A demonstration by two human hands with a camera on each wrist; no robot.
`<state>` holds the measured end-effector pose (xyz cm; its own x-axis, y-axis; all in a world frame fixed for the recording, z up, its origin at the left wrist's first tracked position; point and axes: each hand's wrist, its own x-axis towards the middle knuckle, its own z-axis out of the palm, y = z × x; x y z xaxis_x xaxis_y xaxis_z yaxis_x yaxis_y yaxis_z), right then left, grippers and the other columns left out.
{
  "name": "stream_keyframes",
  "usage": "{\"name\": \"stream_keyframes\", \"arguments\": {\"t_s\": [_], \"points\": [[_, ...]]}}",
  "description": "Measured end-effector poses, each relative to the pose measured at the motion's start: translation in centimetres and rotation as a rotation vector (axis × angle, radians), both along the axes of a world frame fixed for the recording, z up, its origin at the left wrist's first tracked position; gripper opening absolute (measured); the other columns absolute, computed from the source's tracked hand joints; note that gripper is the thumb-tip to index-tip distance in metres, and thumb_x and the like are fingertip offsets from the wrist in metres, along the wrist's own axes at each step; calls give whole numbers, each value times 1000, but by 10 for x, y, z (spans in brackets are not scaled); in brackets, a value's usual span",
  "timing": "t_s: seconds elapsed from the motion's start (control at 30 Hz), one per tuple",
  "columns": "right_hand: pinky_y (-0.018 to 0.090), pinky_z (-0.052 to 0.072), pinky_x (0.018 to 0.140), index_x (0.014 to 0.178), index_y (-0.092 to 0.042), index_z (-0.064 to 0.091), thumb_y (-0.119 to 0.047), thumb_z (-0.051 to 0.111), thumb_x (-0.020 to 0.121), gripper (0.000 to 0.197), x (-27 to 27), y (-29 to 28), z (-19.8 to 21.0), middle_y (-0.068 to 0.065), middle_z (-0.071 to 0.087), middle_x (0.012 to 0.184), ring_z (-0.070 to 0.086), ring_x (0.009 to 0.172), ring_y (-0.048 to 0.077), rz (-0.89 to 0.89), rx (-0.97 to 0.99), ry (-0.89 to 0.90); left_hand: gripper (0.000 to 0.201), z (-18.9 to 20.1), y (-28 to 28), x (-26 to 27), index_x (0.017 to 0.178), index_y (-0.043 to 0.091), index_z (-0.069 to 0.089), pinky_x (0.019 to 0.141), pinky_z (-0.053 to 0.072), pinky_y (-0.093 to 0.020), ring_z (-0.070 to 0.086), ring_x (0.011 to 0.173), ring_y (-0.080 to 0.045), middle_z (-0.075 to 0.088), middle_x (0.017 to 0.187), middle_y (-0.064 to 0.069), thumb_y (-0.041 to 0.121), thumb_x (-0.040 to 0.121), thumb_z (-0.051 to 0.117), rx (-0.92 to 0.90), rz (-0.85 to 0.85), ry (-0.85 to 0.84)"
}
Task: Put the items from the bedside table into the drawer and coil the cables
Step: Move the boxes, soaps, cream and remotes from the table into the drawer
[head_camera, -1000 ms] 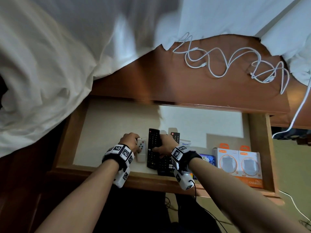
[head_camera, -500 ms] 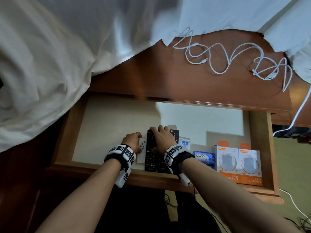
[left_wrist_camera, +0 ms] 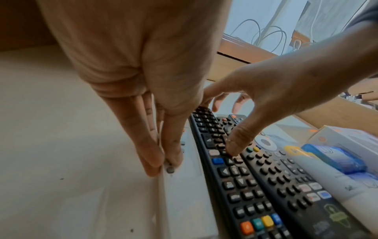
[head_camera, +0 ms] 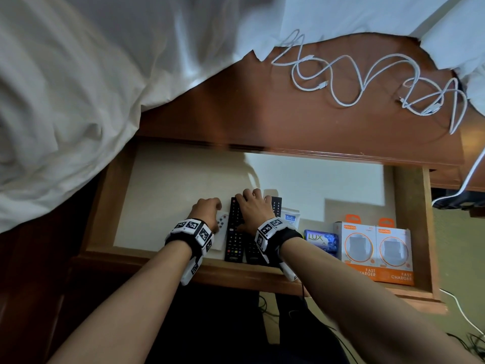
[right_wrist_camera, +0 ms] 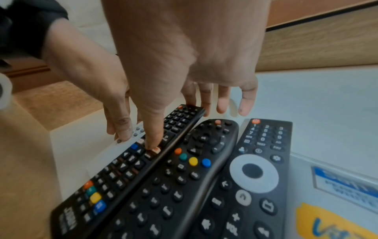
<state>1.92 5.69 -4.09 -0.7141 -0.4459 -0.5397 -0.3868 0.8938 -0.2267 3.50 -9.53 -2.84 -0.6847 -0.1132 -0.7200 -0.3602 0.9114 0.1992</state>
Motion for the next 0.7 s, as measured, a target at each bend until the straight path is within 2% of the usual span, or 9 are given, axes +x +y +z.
{"name": "stream_keyframes", "arguments": {"t_s": [0.17,0.27,0.37,0.53,0.63,0.7], "points": [[59,30,107,139,-11,32,-39,75,76,81,4,0,-3,11,37,137,35,130,35,1,-1,-27,53,2,4,2,110,13,61,79,53,-32,63,99,-29,62,113,-12,11,63,86,-40,-70,-48],[58,30,108,141,-8,29,-39,74,77,84,6,1,-3,12,37,139,38,129,35,7,1,-28,50,3,6,4,107,7,62,82,55,-33,64,99,-30,62,112,-13,15,64,87,-69,-118,-106],[55,31,109,143,-4,26,-41,72,80,86,7,2,-4,14,38,140,39,129,34,0,-10,-21,48,2,5,4,109,7,60,84,55,-35,63,99,-31,59,114,-14,14,68,84,-80,-132,-102],[54,25,114,148,-4,18,-43,72,79,95,9,8,0,14,34,145,35,134,33,-24,-63,-38,42,5,6,2,108,7,62,83,55,-35,64,99,-31,61,113,-15,11,71,80,-90,-167,-97],[49,23,116,147,-6,21,-34,68,84,84,2,22,11,14,30,149,33,136,32,-51,-142,11,42,11,7,-4,104,8,65,81,56,-35,66,97,-31,66,110,-13,15,68,84,-130,-152,-70],[49,22,115,143,-9,29,-26,68,83,74,-6,40,16,13,29,149,30,138,32,-87,-146,75,56,13,9,-10,114,12,61,84,53,-37,63,104,-31,63,117,-10,21,65,87,-144,-132,6]]}}
